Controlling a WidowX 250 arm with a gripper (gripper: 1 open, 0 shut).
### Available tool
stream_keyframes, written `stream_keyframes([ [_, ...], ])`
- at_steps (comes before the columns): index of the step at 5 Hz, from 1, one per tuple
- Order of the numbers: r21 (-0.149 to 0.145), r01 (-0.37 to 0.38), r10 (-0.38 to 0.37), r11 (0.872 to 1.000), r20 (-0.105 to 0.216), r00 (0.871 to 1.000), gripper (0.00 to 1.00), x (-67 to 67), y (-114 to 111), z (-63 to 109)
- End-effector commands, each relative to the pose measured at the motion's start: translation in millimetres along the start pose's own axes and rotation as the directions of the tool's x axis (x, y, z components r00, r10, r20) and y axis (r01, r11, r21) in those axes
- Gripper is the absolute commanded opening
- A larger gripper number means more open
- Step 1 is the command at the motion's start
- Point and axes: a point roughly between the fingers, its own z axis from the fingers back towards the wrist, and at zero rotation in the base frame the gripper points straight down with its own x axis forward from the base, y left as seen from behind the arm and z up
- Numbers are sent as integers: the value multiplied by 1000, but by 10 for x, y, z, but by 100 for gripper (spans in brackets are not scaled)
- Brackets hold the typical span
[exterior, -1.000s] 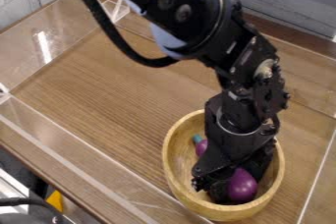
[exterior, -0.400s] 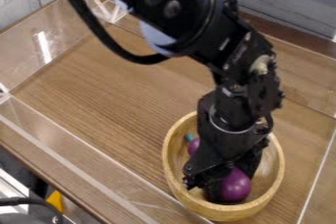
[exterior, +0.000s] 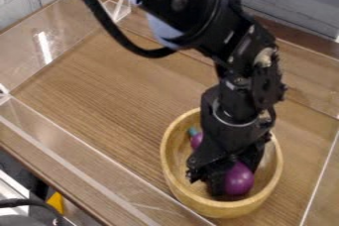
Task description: Remove the purple eggplant from inside the brown bowl and put it on the table
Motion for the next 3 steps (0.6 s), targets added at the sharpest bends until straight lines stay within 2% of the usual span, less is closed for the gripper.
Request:
stream_keyframes([
  [1, -37, 38, -38, 999, 7, 999, 0, 133, -92, 68],
  [2, -36, 77, -77, 996, 8, 997, 0, 243, -95, 50],
  [3, -38, 40, -40, 998, 12, 999, 0, 254, -84, 45],
])
